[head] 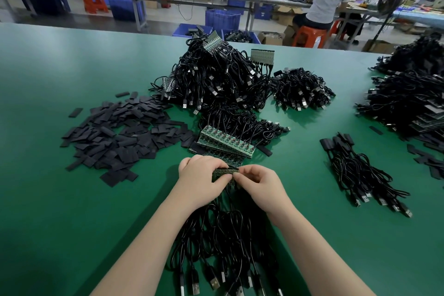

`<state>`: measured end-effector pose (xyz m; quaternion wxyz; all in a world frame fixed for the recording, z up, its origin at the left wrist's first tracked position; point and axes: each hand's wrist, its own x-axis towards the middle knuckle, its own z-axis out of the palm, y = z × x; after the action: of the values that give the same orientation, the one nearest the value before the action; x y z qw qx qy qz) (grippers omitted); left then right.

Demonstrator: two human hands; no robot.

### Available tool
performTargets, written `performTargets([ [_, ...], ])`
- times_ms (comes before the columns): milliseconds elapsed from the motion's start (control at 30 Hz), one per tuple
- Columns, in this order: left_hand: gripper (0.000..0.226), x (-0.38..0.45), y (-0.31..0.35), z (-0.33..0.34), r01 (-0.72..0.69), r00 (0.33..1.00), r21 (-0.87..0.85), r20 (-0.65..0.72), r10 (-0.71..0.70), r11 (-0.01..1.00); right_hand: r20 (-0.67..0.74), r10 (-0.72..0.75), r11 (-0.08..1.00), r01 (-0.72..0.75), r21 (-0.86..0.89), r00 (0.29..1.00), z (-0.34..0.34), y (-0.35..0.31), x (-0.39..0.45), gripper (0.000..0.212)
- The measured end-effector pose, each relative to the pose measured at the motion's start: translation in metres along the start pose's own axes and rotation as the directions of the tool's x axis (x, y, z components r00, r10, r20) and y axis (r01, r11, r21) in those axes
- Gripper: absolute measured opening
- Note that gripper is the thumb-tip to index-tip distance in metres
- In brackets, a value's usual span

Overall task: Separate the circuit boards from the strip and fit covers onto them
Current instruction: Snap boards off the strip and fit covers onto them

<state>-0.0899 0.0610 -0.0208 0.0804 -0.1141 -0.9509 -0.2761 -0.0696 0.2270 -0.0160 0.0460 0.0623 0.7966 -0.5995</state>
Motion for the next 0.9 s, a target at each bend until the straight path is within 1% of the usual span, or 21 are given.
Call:
performTargets([
  [133,0.026,0.001,-0.002,-0.002,0.024,1.0,-0.015,0.008,-0.024,1.0,-0.056,-0.039,0.999,0.038,-0.003,0.998,0.002,0.001,-0.003,0.004],
  [267,0.025,0.001,-0.004,-0.002,0.041,0.999,-0.028,0.0,-0.041,0.999,-0.093,-0.107,0.992,0.1,-0.075,0.99,0.002,-0.002,-0.004,0.008],
  [433,0.027,0.001,-0.002,0.002,0.038,0.999,0.003,-0.037,-0.038,0.999,-0.165,-0.152,0.976,0.122,-0.178,0.974,0.008,-0.001,-0.004,0.013],
  [600,0.027,-0.001,0.002,0.007,0.02,0.997,0.018,-0.079,-0.018,1.0,-0.255,-0.205,0.973,0.169,-0.156,0.945,0.015,0.004,-0.009,0.02],
  [900,0.025,-0.003,0.009,0.011,0.059,0.991,0.059,-0.126,-0.052,0.996,-0.309,-0.27,0.96,0.23,-0.159,0.912,0.021,0.01,-0.011,0.024],
])
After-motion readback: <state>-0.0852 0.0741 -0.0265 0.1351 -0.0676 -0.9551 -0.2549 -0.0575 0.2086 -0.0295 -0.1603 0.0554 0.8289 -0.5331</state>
